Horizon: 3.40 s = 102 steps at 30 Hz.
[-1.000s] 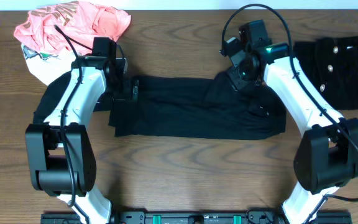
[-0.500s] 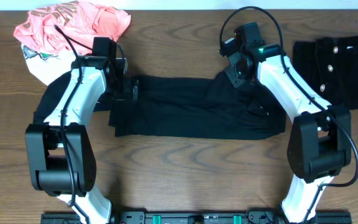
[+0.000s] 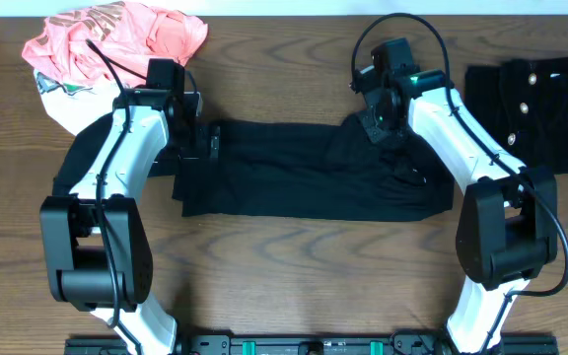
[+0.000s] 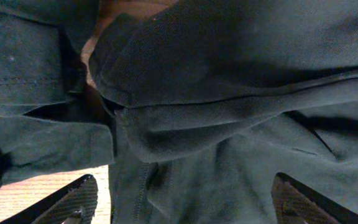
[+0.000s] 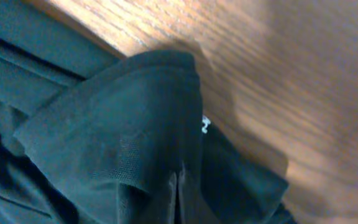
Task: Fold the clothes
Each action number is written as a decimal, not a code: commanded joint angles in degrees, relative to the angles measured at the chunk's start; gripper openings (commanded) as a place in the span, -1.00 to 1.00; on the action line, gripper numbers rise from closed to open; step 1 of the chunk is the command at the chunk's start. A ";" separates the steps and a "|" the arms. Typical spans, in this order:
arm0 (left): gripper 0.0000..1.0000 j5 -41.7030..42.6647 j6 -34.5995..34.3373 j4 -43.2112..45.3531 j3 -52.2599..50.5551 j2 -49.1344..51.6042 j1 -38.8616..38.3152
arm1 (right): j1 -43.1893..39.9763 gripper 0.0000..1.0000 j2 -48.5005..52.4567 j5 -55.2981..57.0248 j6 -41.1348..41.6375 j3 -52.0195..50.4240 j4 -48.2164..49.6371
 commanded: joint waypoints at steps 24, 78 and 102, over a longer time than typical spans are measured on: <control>0.81 0.57 0.33 -0.39 -0.20 -1.36 0.15 | -2.43 -0.97 -4.37 -3.48 5.11 6.97 -16.70; 0.81 12.63 -1.05 -4.74 -2.80 -0.59 4.39 | -3.32 0.27 -4.28 -22.49 4.39 6.14 -19.71; 0.81 8.83 4.22 9.51 -8.63 1.92 5.90 | -3.23 0.35 -4.28 -22.49 3.98 6.14 -18.27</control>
